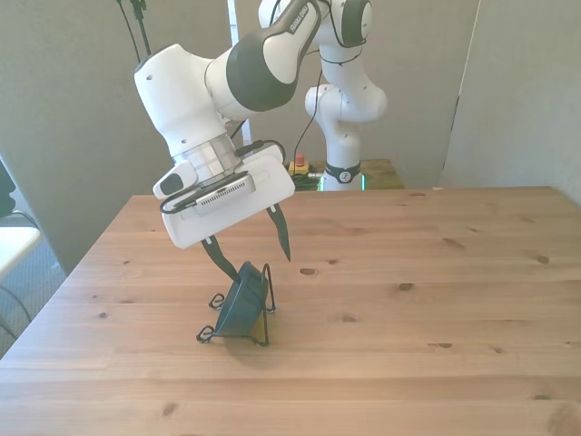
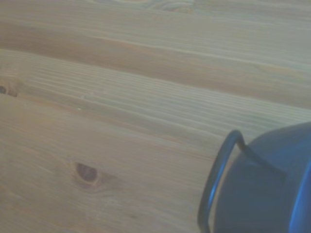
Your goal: Unload the bowl
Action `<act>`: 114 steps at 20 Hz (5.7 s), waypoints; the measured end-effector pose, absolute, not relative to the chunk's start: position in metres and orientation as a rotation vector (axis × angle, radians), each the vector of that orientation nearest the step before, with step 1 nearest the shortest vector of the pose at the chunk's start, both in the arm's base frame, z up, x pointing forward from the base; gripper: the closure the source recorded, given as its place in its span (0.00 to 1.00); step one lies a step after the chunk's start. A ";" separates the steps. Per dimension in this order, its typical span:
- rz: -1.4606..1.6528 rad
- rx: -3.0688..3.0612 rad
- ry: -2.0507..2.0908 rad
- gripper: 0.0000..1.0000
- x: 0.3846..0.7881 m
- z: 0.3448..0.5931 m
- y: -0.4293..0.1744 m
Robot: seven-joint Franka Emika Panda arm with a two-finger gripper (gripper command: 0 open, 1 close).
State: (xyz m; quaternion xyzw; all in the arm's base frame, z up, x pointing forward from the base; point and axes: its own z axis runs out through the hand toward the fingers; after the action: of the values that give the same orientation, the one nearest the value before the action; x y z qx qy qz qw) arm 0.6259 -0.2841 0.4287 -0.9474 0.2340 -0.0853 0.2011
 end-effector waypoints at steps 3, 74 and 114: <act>-0.241 -2.651 0.626 1.00 0.625 0.428 -0.285; -0.249 -2.898 0.219 1.00 0.450 0.426 -0.158; -0.288 -2.979 0.426 0.00 0.408 0.414 -0.109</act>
State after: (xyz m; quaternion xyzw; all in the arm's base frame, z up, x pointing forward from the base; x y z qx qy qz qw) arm 0.4084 -0.1089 0.4143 -0.9837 0.1406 -0.0950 0.0595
